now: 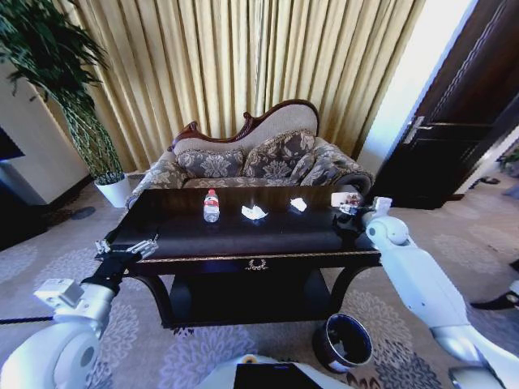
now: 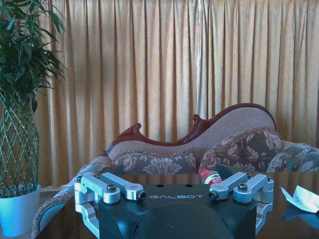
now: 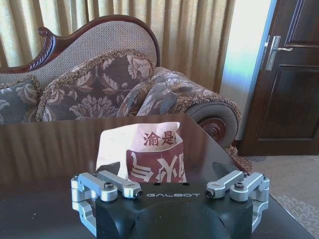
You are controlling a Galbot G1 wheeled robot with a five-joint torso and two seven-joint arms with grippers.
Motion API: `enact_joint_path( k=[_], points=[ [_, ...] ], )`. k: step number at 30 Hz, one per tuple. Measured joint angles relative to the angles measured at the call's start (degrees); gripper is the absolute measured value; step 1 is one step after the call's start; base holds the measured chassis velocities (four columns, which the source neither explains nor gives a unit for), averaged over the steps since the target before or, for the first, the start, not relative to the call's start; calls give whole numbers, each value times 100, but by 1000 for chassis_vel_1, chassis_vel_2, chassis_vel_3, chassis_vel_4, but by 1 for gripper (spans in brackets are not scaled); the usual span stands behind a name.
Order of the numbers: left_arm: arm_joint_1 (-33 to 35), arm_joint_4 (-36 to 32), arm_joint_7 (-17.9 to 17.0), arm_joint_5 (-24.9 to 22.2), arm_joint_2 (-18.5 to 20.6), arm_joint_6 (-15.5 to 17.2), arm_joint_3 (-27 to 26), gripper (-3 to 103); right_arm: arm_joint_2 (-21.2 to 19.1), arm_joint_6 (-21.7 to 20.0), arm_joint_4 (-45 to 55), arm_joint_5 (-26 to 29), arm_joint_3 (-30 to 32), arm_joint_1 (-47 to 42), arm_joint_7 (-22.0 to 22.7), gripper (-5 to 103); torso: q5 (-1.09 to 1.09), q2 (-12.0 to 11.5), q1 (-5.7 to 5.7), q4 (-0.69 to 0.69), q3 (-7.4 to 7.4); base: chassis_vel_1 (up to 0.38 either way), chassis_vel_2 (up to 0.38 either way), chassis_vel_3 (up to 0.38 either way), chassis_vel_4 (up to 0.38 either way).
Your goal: Move to the front of the table and place the trash on the table into the trash bin.
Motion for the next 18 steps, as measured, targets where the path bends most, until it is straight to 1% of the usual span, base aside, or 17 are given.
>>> enact_joint_path(
  k=[3, 6, 7, 8, 9, 12, 13, 15, 16, 18],
  points=[
    [-2, 0, 1, 0, -3, 0, 1, 100, -2, 2, -9, -19, -1, 0, -5, 101, 0, 1, 0, 0, 0, 0, 0, 0, 0],
    [-2, 0, 37, 0, -36, -6, 8, 100, 8, 15, -18, -58, -14, -18, -9, 86, 0, 0, 0, 0, 0, 0, 0, 0, 0],
    [-2, 0, 37, 0, -36, -6, 8, 100, 8, 15, -18, -58, -14, -18, -9, 86, 0, 0, 0, 0, 0, 0, 0, 0, 0],
    [-10, 0, 42, 1, -46, -20, 18, 100, 8, 33, -26, -67, -29, -19, -12, 81, 0, 0, 0, 0, 0, 0, 0, 0, 0],
    [-10, 0, 42, 1, -46, -20, 18, 100, 8, 33, -26, -67, -29, -19, -12, 81, 0, 0, 0, 0, 0, 0, 0, 0, 0],
    [-29, 0, 37, 17, -54, -141, 20, 100, 9, 65, -36, -74, -45, -19, -15, 65, 0, 0, 0, 0, 0, 0, 0, 0, 0],
    [-29, 0, 37, 17, -54, -141, 20, 100, 9, 65, -36, -74, -45, -19, -15, 65, 0, 0, 0, 0, 0, 0, 0, 0, 0],
    [-30, 0, 36, 17, -53, -162, -3, 100, 8, 76, -31, -74, -50, -29, -15, 52, 0, 0, 0, 0, 0, 0, 0, 0, 0],
    [-30, 0, 36, 17, -53, -162, -3, 100, 8, 76, -31, -74, -50, -29, -15, 52, 0, 0, 0, 0, 0, 0, 0, 0, 0],
    [-29, 0, 36, 17, -49, -174, -14, 100, 6, 83, -15, -74, -50, -39, -15, 42, 0, 0, 0, 0, 0, 0, 0, 0, 0]
  ],
)
